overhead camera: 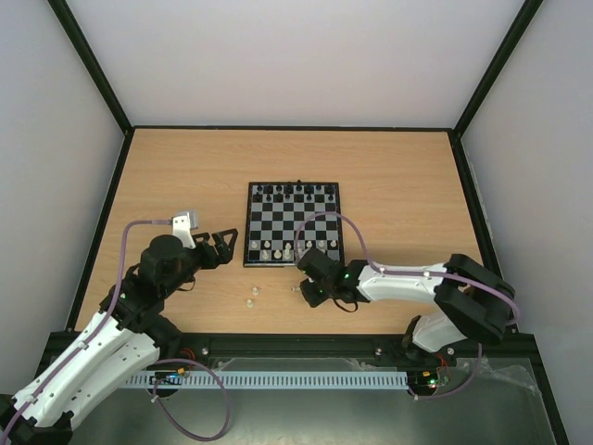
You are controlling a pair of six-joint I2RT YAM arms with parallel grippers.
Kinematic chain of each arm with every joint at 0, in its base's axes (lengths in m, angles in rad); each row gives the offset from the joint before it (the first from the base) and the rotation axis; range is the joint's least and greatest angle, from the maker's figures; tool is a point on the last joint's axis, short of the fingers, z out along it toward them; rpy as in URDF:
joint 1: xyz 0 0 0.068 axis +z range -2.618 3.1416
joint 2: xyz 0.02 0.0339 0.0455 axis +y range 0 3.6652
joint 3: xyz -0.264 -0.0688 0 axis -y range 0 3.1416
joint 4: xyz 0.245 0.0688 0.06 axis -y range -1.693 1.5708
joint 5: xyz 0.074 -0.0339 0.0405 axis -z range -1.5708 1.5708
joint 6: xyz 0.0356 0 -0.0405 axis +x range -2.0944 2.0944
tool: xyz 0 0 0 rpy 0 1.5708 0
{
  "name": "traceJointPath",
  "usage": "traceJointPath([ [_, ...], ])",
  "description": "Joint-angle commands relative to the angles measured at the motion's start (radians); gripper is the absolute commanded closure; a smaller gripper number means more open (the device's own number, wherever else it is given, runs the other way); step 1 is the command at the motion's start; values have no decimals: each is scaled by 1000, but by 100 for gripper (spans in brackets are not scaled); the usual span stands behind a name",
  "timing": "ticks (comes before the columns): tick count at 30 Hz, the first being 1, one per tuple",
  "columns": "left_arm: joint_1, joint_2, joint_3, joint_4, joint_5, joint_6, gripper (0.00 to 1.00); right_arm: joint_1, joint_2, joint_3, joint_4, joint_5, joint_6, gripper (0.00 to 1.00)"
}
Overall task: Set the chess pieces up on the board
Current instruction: Pick up the chess piece at the center of the board.
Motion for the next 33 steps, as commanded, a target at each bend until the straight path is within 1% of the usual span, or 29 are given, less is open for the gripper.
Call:
traceJointPath([
  [1,0,1,0,-3,-15,8,1,25,75,20,1,12,-32,70],
  [6,0,4,-2,1,-17,8,1,35,96,27,5,27,-37,68],
  [8,0,9,-1,3,-16,9,1,38,101,31,4,29,-39,66],
  [14,1,12,-1,5,-17,12,1,41,124,43,1,42,-45,65],
  [19,1,10,-1,3,-18,11,1,44,158,67,-9,49,-52,67],
  [33,1,8,1,0,-19,10,1,49,171,79,9,39,-60,75],
])
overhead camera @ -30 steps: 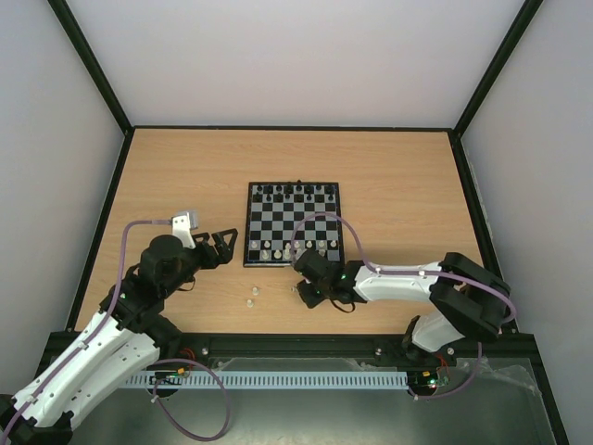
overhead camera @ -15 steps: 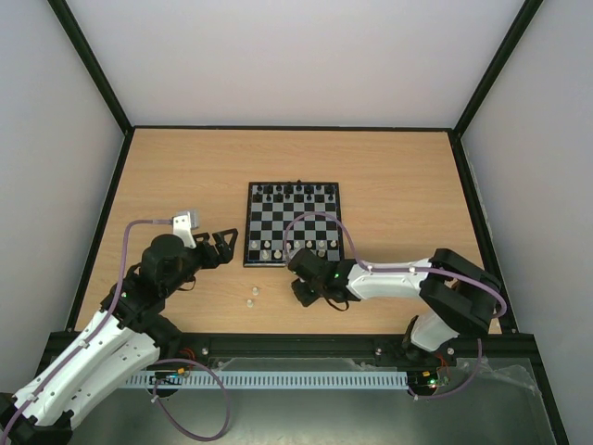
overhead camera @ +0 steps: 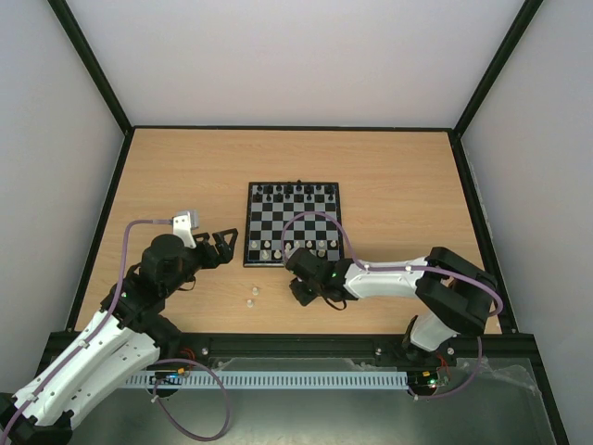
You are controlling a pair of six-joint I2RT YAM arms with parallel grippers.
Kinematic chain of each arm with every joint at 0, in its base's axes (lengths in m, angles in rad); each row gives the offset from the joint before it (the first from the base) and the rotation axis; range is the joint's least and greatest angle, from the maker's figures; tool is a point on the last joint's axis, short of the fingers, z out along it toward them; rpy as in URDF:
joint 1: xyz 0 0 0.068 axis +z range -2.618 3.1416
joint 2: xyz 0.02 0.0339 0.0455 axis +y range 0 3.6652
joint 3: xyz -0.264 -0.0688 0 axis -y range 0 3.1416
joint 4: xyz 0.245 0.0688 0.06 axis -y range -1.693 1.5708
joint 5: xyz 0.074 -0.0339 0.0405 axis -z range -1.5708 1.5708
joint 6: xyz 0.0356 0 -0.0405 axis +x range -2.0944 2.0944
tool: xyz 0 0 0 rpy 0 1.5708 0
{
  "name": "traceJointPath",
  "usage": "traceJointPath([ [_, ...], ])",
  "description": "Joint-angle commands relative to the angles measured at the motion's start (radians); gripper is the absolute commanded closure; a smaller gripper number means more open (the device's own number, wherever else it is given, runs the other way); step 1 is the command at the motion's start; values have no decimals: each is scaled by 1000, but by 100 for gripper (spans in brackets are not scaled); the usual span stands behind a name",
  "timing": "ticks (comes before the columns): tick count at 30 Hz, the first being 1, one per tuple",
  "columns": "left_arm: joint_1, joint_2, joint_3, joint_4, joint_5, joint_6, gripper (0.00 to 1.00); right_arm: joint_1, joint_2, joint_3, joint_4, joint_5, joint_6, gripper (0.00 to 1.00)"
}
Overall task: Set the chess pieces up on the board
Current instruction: Pick up the chess piece at the center of the board.
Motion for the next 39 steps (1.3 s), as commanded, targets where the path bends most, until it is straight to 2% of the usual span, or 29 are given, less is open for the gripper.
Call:
traceJointPath([
  [1,0,-3,1,-1,-11,10,1,10,37,7,-36,-10,-6,75],
  [10,0,-7,3,-5,-10,7,1,10,68,13,-38,24,18,78],
  [21,1,-10,1,-6,-4,7,1,10,49,3,-45,17,43,93],
  [30,1,-9,2,-5,4,6,1,10,-62,5,-95,-12,31,88],
  [36,1,-13,0,-2,29,4,1,11,-110,-7,-100,-15,29,92],
  [39,1,-6,-6,17,92,9,1,5,-158,10,-127,-65,22,92],
])
